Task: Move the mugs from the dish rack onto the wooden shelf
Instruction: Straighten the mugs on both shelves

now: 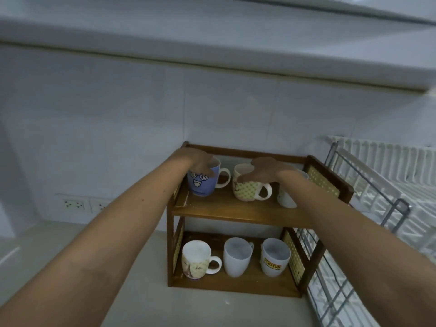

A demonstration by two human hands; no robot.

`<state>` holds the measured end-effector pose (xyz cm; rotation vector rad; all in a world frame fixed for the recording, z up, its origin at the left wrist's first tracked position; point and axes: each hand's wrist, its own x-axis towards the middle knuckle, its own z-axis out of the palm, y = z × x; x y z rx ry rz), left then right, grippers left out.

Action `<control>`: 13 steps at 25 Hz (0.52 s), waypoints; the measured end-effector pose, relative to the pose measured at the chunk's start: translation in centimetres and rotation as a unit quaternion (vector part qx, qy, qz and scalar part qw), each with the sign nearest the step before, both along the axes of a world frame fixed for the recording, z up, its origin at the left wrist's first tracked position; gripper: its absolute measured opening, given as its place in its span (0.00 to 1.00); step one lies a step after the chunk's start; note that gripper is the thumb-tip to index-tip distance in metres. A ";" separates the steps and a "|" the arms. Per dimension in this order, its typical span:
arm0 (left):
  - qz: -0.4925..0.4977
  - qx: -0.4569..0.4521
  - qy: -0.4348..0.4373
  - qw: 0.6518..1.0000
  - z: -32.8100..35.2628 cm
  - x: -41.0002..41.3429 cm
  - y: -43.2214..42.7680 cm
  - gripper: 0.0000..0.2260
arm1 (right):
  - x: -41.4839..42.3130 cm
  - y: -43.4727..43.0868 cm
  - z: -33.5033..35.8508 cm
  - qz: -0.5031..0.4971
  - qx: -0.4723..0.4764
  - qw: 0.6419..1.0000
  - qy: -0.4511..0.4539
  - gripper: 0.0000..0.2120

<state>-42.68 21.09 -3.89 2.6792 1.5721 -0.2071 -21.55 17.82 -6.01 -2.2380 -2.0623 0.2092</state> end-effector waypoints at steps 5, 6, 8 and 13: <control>0.023 0.049 0.067 0.996 0.6 0.6 0.1 0.33 | 1.4 -0.2 1.6 0.055 -0.057 0.995 -0.056 0.46; 0.025 0.060 0.080 0.995 0.6 0.8 0.2 0.33 | 1.5 -0.2 1.5 0.064 -0.054 0.995 -0.049 0.44; 0.028 0.065 0.096 0.993 0.5 1.1 0.3 0.32 | 1.4 -0.2 1.1 0.078 -0.045 0.996 -0.028 0.42; 0.041 0.067 0.113 0.991 0.6 1.4 0.4 0.32 | 1.4 -0.2 0.7 0.085 -0.021 0.996 -0.003 0.40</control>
